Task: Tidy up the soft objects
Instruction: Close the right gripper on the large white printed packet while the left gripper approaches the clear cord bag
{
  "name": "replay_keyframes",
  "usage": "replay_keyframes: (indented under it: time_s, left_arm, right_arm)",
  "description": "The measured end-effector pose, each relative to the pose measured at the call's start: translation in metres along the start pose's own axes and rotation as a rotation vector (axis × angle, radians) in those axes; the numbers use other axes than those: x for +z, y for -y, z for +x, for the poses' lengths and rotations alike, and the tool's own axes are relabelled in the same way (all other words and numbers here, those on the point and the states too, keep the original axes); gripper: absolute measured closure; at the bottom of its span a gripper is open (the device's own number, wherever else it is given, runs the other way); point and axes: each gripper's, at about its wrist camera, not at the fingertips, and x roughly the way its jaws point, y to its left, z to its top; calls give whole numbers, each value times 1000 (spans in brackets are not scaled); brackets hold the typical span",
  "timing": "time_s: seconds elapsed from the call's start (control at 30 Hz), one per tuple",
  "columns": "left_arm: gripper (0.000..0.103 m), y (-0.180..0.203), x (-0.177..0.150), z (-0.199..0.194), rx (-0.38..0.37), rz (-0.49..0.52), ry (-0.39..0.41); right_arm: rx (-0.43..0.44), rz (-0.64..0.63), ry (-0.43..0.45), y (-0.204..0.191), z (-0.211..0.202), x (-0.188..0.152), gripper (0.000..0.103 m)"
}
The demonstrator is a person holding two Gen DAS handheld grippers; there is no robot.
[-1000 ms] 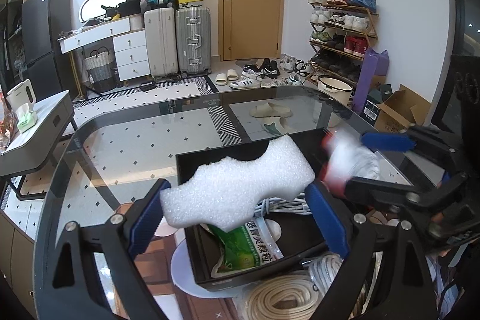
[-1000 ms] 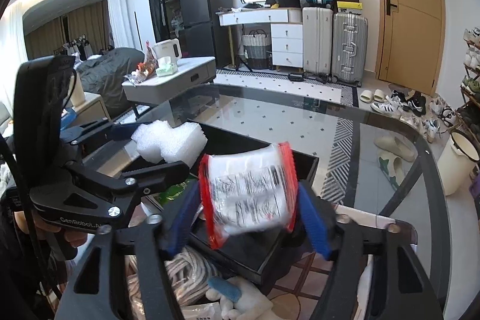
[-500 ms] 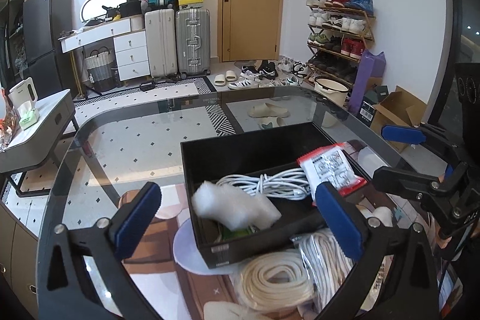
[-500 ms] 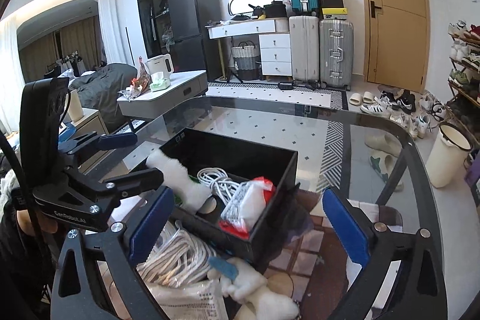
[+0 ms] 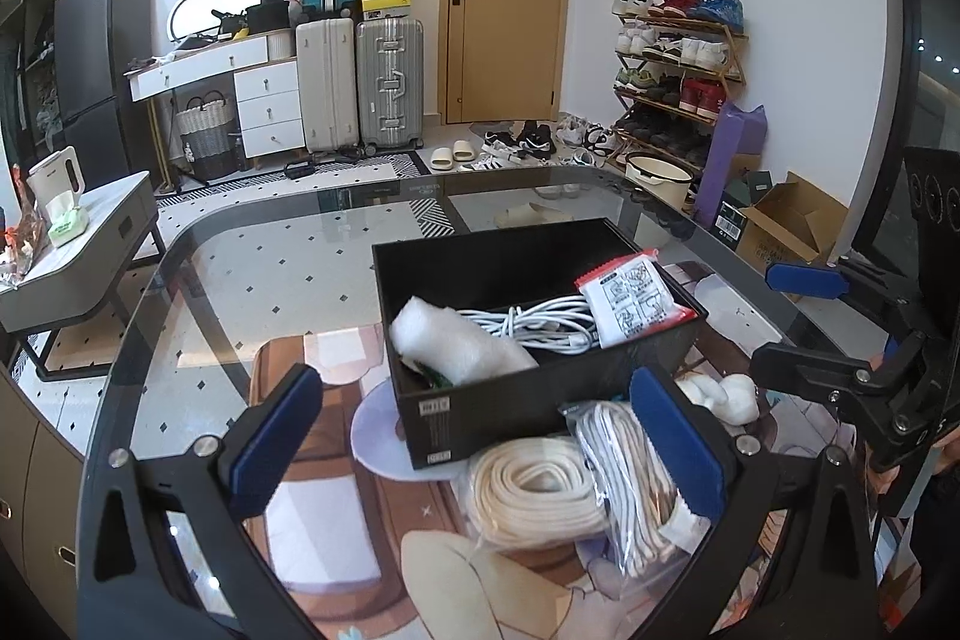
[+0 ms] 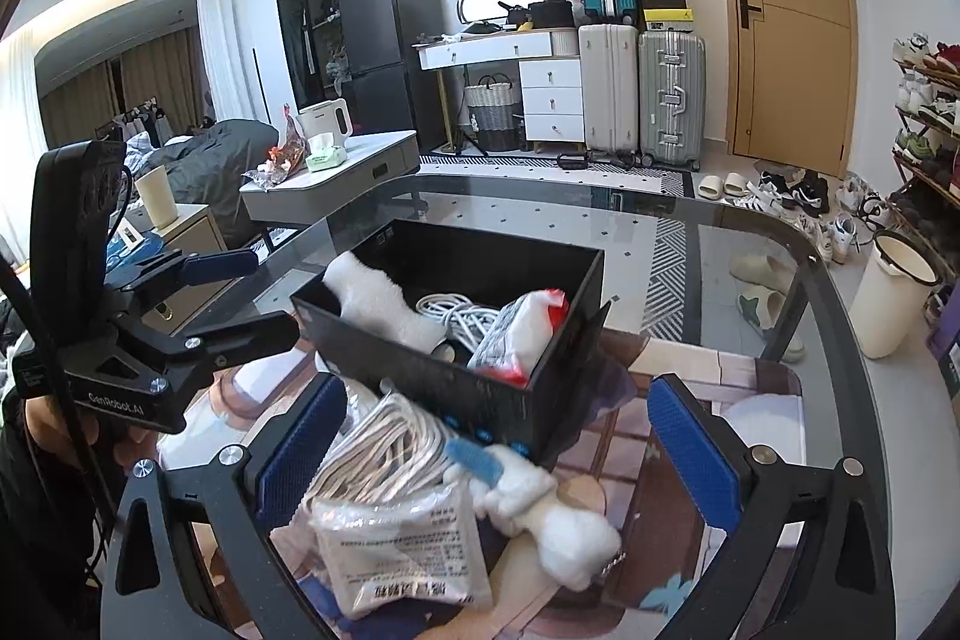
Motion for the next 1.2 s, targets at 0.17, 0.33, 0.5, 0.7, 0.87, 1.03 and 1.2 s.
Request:
replay_keyframes:
  time_s: [0.17, 0.33, 0.5, 0.7, 0.87, 1.03, 1.2]
  left_arm:
    - [0, 2, -9, -7, 12, 0, -8]
    - [0, 3, -22, -12, 11, -8, -23]
    - [0, 5, -31, -17, 14, -8, -26]
    - [0, 8, -36, -19, 14, -5, -28]
    - [0, 10, -43, -20, 15, 3, -40]
    - [0, 8, -51, -15, 7, -12, -75]
    - [0, 8, -57, -12, 4, -14, -88]
  right_arm:
    - [-2, 5, -3, -4, -8, -7, 1]
    - [5, 3, -19, -8, -13, -20, 1]
    - [20, 7, -53, -14, -11, -35, 1]
    - [26, 1, -87, -17, -12, -45, 1]
    - [32, -9, -118, -22, -9, -52, 1]
    - [34, -26, -148, -27, -3, -58, 1]
    - [44, -27, -186, -30, 5, -64, 1]
